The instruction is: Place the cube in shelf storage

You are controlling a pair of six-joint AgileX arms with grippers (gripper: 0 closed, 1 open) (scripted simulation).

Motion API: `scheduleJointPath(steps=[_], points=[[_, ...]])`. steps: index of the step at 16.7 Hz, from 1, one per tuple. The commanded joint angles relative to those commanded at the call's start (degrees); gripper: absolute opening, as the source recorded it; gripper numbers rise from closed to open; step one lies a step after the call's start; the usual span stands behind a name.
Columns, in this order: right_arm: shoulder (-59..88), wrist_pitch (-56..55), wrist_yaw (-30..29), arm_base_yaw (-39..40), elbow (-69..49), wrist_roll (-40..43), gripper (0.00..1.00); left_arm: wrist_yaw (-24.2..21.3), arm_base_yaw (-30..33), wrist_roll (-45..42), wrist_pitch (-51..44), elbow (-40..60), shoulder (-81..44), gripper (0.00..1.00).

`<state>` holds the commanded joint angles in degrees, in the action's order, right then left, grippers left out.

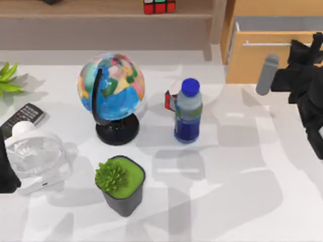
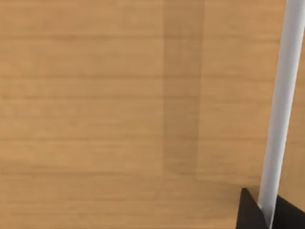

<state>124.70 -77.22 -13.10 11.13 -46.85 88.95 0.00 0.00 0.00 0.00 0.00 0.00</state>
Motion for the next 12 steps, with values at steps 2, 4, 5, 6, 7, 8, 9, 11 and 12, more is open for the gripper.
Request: scheduleJointPath(steps=[2, 4, 5, 6, 7, 8, 9, 11, 12], points=[[0.0, 0.0, 0.0, 0.0, 0.0, 0.0, 0.00, 0.0, 0.0, 0.0, 0.0, 0.0, 0.0, 1.00], [-0.2, 0.0, -0.1, 0.0, 0.1, -0.1, 0.00, 0.0, 0.0, 0.0, 0.0, 0.0, 0.0, 1.00], [0.0, 0.2, -0.1, -0.1, -0.5, -0.1, 0.00, 0.0, 0.0, 0.0, 0.0, 0.0, 0.0, 1.00], [0.4, 0.7, -0.1, -0.2, -1.6, -0.1, 0.00, 0.0, 0.0, 0.0, 0.0, 0.0, 0.0, 1.00], [1.0, 1.4, 0.1, -0.4, -2.9, -0.1, 0.00, 0.0, 0.0, 0.0, 0.0, 0.0, 0.0, 1.00], [1.7, 2.3, 0.3, -0.6, -4.4, 0.0, 0.00, 0.0, 0.0, 0.0, 0.0, 0.0, 0.0, 1.00], [2.6, 3.4, 0.5, -0.7, -6.1, 0.0, 0.00, 0.0, 0.0, 0.0, 0.0, 0.0, 0.0, 1.00], [4.3, 5.6, 1.0, -1.1, -9.7, 0.0, 0.00, 0.0, 0.0, 0.0, 0.0, 0.0, 0.0, 1.00], [5.1, 6.6, 1.2, -1.3, -11.5, 0.0, 0.00, 0.0, 0.0, 0.0, 0.0, 0.0, 0.0, 1.00]])
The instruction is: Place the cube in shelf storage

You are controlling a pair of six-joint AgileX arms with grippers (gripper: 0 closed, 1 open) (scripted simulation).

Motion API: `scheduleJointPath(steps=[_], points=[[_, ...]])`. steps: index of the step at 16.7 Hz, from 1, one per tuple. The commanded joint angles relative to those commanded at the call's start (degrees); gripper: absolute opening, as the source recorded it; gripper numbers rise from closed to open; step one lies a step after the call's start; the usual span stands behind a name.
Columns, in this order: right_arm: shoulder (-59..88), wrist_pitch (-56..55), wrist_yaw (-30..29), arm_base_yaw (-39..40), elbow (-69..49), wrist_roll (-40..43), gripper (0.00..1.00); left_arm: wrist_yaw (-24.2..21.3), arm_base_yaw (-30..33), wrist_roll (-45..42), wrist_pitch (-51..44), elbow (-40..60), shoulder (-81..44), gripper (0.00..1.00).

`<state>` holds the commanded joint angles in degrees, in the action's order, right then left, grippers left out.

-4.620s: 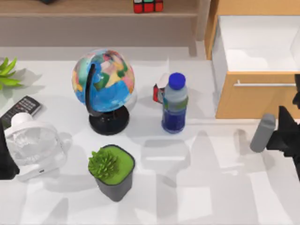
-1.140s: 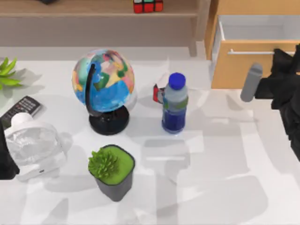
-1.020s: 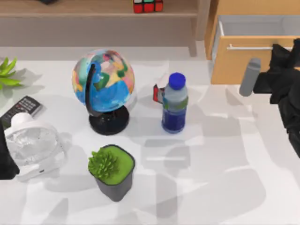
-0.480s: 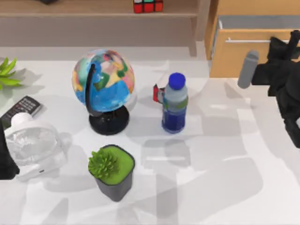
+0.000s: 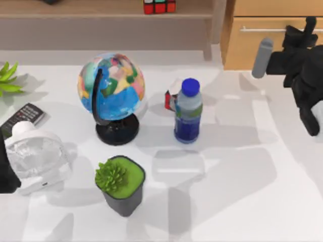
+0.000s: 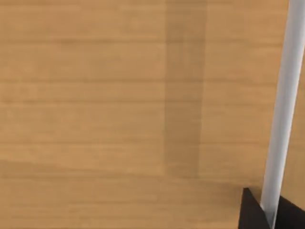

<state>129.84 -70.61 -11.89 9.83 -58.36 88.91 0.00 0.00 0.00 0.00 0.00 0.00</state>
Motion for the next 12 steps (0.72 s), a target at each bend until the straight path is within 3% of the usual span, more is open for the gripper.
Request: scheduleJointPath(steps=[8, 12], points=[[2.0, 2.7, 0.5, -0.6, -4.9, 0.0, 0.00, 0.0, 0.0, 0.0, 0.0, 0.0, 0.0, 1.00], [2.0, 2.7, 0.5, -0.6, -4.9, 0.0, 0.30, 0.0, 0.0, 0.0, 0.0, 0.0, 0.0, 1.00]])
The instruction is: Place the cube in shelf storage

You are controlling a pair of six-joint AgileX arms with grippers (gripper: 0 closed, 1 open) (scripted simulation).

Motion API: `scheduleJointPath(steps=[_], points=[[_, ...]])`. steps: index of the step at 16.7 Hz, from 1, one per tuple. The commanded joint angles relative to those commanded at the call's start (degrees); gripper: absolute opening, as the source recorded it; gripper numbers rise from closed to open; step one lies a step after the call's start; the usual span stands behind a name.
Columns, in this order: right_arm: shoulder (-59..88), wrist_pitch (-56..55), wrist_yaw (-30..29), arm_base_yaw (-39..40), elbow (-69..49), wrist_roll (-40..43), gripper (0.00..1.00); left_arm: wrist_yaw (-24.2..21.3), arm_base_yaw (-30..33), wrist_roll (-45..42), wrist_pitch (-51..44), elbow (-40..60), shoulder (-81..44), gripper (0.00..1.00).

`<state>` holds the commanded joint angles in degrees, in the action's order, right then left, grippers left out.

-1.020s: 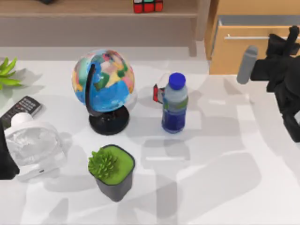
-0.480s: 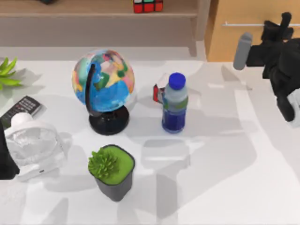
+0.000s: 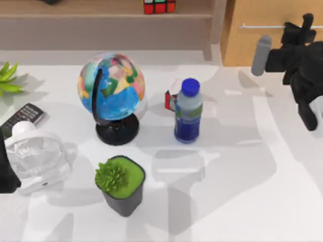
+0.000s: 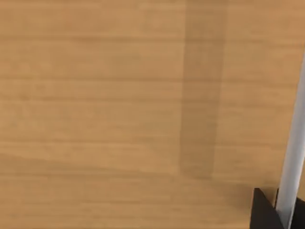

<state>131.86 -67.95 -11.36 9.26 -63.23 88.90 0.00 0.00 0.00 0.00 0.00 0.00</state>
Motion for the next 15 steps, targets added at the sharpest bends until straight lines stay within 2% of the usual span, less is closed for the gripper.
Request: scheduleJointPath(steps=[9, 15], points=[[0.0, 0.0, 0.0, 0.0, 0.0, 0.0, 0.98, 0.0, 0.0, 0.0, 0.0, 0.0, 0.0, 1.00], [0.0, 0.0, 0.0, 0.0, 0.0, 0.0, 1.00, 0.0, 0.0, 0.0, 0.0, 0.0, 0.0, 1.00]])
